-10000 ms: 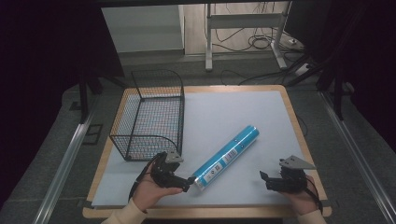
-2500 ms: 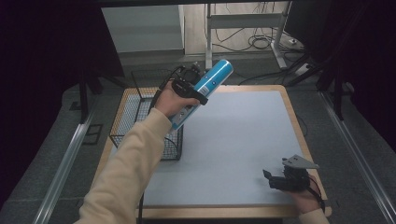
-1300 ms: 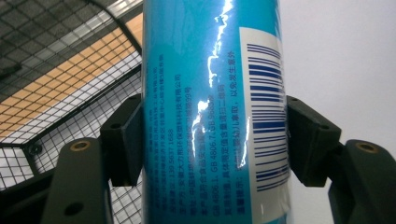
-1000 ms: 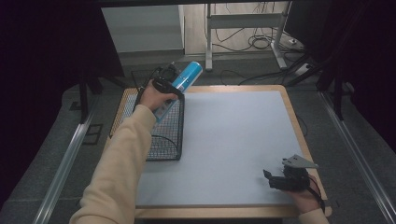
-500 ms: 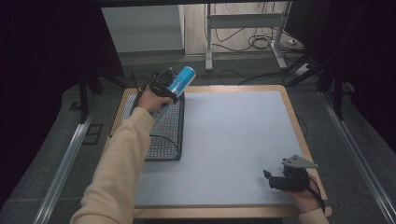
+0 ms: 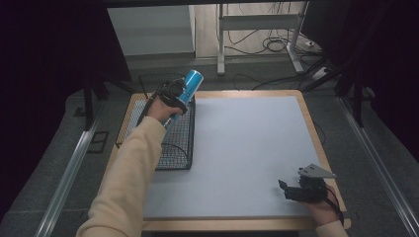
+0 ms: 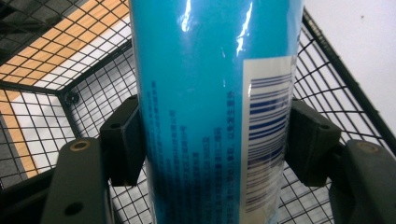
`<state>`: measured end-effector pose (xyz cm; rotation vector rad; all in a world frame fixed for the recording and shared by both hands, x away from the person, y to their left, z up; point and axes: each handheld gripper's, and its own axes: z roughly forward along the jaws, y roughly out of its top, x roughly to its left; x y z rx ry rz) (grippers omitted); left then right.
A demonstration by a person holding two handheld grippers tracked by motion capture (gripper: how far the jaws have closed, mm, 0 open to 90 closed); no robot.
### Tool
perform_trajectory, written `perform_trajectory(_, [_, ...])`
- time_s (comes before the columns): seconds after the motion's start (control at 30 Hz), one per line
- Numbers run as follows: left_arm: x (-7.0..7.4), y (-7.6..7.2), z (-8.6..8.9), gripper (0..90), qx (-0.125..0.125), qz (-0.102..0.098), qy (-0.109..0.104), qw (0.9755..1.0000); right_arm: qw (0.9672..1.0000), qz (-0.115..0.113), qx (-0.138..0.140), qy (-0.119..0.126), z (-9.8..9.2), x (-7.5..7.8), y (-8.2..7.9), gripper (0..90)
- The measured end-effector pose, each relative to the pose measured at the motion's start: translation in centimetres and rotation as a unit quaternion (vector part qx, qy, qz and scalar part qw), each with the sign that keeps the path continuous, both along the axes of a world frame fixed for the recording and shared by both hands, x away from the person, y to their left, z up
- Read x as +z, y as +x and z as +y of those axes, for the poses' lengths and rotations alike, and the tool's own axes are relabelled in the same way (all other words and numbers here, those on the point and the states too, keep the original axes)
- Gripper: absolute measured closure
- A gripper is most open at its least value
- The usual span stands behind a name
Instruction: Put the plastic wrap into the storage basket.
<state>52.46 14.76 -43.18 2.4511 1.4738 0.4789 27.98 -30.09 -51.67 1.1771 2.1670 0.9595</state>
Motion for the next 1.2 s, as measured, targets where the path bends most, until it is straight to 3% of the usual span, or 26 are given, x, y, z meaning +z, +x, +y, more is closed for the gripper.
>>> perform_trajectory(0.13, [-0.4,0.2,-0.1,31.5,0.006,0.008,0.003,0.9999,1.0,0.0,0.0,-0.001,0.1,0.0,-0.1,12.3])
perform_trajectory(0.43, [-0.3,0.1,-0.2,31.1,0.003,-0.003,0.013,0.9999,1.0,-0.002,0.001,-0.001,0.1,0.1,-0.1,12.3])
perform_trajectory(0.53, [-0.1,-0.1,-0.3,31.0,0.008,-0.017,0.004,0.9998,1.0,-0.002,0.001,-0.001,0.1,0.1,-0.2,12.3])
perform_trajectory(0.7, [0.2,-0.4,-0.6,26.1,0.003,-0.022,0.011,0.9997,1.0,-0.002,0.001,-0.002,0.1,0.0,-0.2,12.3])
perform_trajectory(0.9, [0.8,-1.0,-0.3,15.2,0.022,-0.029,-0.014,0.9993,1.0,-0.002,0.001,-0.002,0.1,0.0,-0.2,12.3])
perform_trajectory(1.0, [1.7,-1.8,-0.3,13.8,0.014,-0.043,-0.037,0.9983,1.0,-0.001,0.002,-0.003,0.1,0.0,-0.1,12.3])
perform_trajectory(1.2, [2.9,-3.7,-0.6,12.3,-0.009,-0.061,-0.064,0.9961,1.0,-0.002,0.003,-0.004,0.3,0.1,-0.2,12.3])
